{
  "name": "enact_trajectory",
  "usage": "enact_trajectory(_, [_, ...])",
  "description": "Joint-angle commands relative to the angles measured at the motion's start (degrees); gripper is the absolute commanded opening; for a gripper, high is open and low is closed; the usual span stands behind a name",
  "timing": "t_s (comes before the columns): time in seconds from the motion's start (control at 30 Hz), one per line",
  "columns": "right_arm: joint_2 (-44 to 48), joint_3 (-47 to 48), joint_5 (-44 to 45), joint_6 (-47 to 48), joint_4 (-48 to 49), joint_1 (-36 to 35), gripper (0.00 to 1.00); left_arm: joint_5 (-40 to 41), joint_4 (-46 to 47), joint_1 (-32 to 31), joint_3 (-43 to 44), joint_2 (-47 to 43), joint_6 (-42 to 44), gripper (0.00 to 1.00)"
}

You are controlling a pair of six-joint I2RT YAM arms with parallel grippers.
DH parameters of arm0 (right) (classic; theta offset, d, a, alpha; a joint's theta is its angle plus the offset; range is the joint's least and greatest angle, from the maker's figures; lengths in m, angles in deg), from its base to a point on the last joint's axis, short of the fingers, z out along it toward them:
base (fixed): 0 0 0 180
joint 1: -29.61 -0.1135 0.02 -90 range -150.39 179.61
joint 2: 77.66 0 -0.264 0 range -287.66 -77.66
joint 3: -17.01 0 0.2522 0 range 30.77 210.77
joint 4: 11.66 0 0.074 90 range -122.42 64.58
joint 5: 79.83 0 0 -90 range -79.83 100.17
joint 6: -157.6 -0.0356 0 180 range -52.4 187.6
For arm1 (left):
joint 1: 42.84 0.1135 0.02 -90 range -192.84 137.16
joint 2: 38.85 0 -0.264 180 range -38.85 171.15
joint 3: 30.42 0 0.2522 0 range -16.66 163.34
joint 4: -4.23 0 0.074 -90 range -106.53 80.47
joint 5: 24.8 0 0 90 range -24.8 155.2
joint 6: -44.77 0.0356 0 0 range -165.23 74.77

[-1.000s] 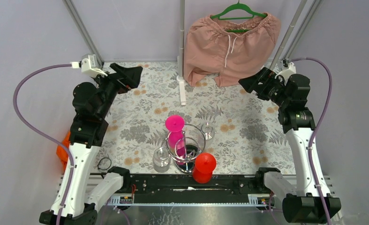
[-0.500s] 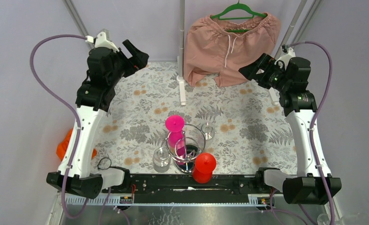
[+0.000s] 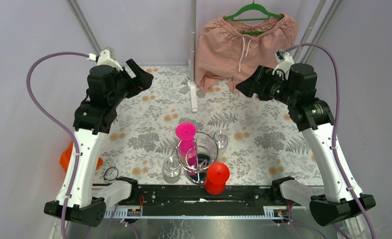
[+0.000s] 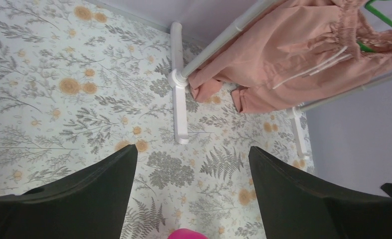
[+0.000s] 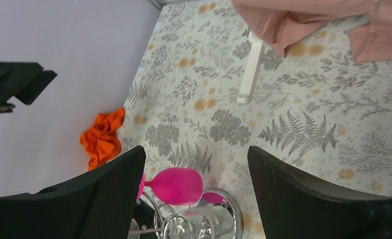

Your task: Take the wine glass off the wine glass rack

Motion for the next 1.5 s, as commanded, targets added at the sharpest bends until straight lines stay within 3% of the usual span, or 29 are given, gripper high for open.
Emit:
enact_trajectory(0.0, [2.5,-1.2,2.4,0.9,-2.8,-4.0,0.82,-5.6,-4.2,0.0,1.9,-0.4,1.0,0.88])
enact_trajectory(0.27, [12.3,-8.1,-2.2,-3.0,-3.5,-4.5,0.74,-15.5,-5.5,0.0,-2.2,-3.9,-0.3,0.83])
enact_trajectory(0.6, [20.6,-15.4,-7.9,-5.8,-7.2,-4.4,0.68,-24.6,-3.6,-1.0,-20.5,-14.5,-2.7,0.73])
enact_trajectory(0.83, [25.5,-22.0,-10.8,-7.3,-8.9,-4.4,0.61,-32.4,-3.8,-1.2,-27.2,-23.6,-4.1,0.7])
enact_trajectory(1.1, [31.0,-29.0,-16.7,-12.8,-5.2,-4.4,0.62,-39.0,-2.8,-1.2,-31.1,-29.1,-3.5,0.69])
enact_trajectory(1.3, [32.0,-31.6,-18.4,-14.4,-4.4,-4.5,0.61,-38.5,-2.5,-1.3,-36.4,-30.6,-0.9,0.67])
enact_trajectory(1.47, [33.2,-34.8,-20.0,-16.5,-2.0,-4.5,0.6,-42.0,2.2,-1.2,-41.4,-32.6,-2.9,0.65])
